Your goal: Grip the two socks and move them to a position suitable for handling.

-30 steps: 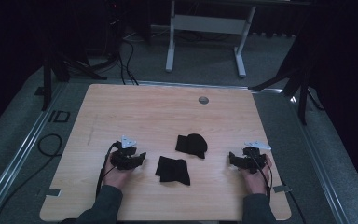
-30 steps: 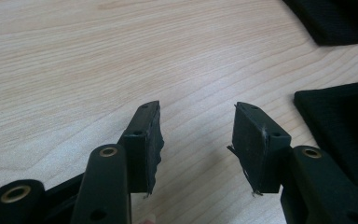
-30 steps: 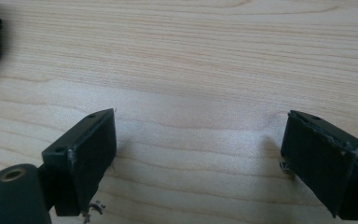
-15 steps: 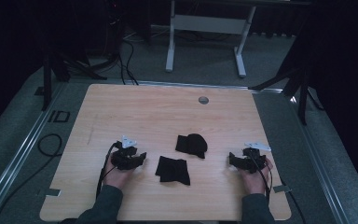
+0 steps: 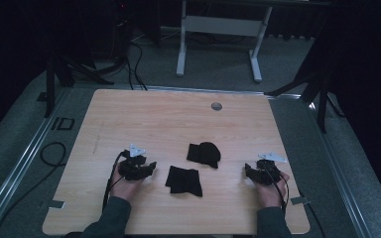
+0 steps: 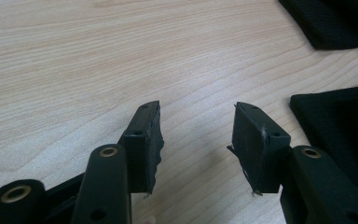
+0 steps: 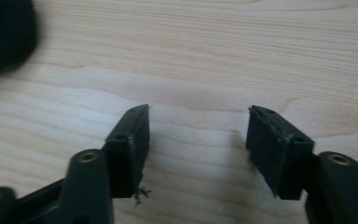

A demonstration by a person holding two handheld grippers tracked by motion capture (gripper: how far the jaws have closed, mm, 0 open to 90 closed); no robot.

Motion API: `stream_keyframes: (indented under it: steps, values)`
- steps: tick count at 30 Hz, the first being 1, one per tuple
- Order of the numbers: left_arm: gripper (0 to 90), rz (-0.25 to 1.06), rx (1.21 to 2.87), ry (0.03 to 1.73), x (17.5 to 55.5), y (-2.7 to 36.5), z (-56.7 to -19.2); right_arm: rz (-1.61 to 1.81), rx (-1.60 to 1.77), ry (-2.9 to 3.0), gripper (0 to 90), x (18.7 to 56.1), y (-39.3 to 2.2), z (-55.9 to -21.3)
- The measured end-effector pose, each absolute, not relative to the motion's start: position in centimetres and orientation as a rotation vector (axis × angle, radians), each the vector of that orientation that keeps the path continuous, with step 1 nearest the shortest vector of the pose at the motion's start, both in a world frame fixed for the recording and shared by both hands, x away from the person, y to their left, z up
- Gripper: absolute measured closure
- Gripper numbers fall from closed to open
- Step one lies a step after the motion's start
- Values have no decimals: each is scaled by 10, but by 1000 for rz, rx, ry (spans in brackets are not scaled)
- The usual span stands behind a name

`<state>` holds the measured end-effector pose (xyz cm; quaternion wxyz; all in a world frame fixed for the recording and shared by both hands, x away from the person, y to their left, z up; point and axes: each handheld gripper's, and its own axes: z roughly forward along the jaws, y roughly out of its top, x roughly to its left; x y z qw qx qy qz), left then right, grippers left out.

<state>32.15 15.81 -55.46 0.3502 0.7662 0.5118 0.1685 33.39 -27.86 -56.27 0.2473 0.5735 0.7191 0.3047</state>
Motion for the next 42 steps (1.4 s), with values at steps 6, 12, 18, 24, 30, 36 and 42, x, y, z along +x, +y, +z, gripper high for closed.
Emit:
stream_keyframes:
  steps: [6,12,18,24,30,36,42]
  values:
    - [527,436,1985,1325,321,158,-555,849,1522,1994,485,328,-274,-558]
    - [527,438,1987,1324,321,157,-555,872,1478,2033,516,322,-268,-553]
    - [527,441,1993,1320,321,157,-555,881,1421,2085,525,316,-256,-550]
    - [528,443,1994,1321,322,157,-555,890,1369,2135,531,312,-245,-547]
    - [528,444,1998,1318,322,156,-555,893,1328,2174,531,309,-236,-546]
    - [528,444,2001,1316,322,155,-555,917,1289,2210,531,306,-225,-543]
    - [528,444,2004,1315,322,155,-556,939,1259,2246,531,303,-214,-543]
